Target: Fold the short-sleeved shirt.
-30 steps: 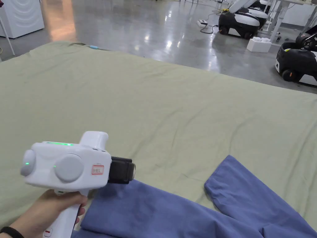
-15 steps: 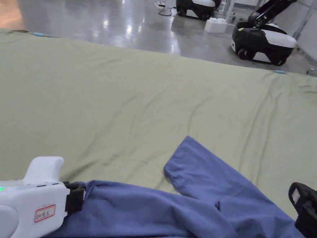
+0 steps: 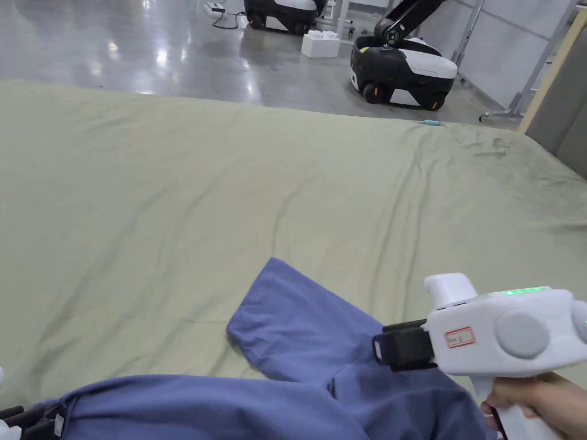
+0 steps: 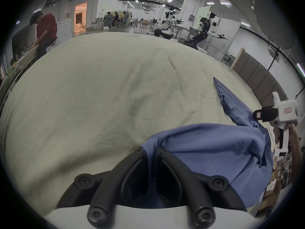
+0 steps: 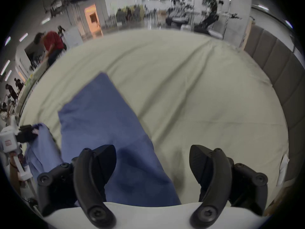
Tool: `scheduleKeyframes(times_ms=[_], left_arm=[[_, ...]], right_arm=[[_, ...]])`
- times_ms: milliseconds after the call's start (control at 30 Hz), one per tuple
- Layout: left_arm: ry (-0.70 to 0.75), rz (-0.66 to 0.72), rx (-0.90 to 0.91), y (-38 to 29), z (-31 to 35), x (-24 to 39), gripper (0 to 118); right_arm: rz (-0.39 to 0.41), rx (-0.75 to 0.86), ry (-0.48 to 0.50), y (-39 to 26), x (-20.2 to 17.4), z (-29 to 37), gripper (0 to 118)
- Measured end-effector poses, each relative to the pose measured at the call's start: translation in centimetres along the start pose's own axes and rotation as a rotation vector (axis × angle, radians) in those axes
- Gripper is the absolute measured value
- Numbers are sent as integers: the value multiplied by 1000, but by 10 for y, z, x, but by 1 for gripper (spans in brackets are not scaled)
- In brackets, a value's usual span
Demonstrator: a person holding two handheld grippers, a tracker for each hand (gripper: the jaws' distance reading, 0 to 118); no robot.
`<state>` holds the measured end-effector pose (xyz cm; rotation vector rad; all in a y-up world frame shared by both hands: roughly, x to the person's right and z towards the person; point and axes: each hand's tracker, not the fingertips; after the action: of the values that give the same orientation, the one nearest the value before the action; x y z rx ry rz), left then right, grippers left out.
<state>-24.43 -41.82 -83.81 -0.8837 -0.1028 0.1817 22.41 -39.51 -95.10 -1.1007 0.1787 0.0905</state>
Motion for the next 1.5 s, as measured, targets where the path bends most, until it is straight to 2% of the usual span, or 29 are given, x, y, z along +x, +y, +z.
scheduleKeyframes(times_ms=[67, 133, 167, 233, 267, 300, 333, 367, 500, 600, 767, 900, 967, 1033, 1100, 1200, 1300, 1367, 1500], left_arm=[[4, -6, -1, 0, 0, 2, 9], [12, -13, -1, -1, 1, 4, 9], [16, -17, 2, -1, 1, 5, 9], [23, -19, 5, 0, 3, 6, 9], [26, -10, 7, 2, 5, 7, 9], [27, 2, 6, 4, 7, 7, 9], [23, 13, 8, 5, 10, 7, 9], [6, 27, 12, 8, 15, 6, 9], [-43, 23, 81, 25, 49, 8, 9], [-81, 14, 215, 52, 96, 13, 9], [-123, -60, 448, 102, 182, 23, 9], [-40, -130, 591, 144, 233, 28, 9], [12, -150, 655, 165, 253, 30, 9], [33, -142, 696, 188, 270, 28, 9], [14, -125, 712, 213, 291, 29, 9], [32, -122, 760, 249, 317, 38, 9], [117, -155, 838, 283, 342, 52, 9], [177, -153, 880, 302, 352, 60, 9], [272, -159, 906, 345, 357, 74, 9]], right_arm=[[23, -82, -28, -2, -5, -21, 98], [12, -45, -67, -3, -16, -14, 96], [18, -75, -46, 4, -20, -3, 85], [16, -39, 26, 2, -26, 13, 16], [38, -26, 25, -2, -31, 16, 6], [77, -12, -53, -4, -36, 19, 6], [108, 3, -54, -6, -39, 22, 6], [100, 17, -43, -12, -40, 31, 6], [-32, 95, 55, -20, -30, 76, 6], [-52, 260, 26, -25, -22, 134, 6], [-139, 542, 7, -29, -3, 246, 6], [-176, 720, 24, -20, 12, 324, 6], [-193, 805, -5, -12, 14, 354, 6], [-182, 873, -57, 2, 16, 379, 6], [-165, 938, -50, 19, 15, 405, 6], [-171, 980, -46, 52, 9, 435, 6], [-132, 1041, -111, 87, -2, 459, 6], [-126, 1054, -114, 108, -8, 469, 6], [-158, 1088, -106, 154, -12, 480, 6]])
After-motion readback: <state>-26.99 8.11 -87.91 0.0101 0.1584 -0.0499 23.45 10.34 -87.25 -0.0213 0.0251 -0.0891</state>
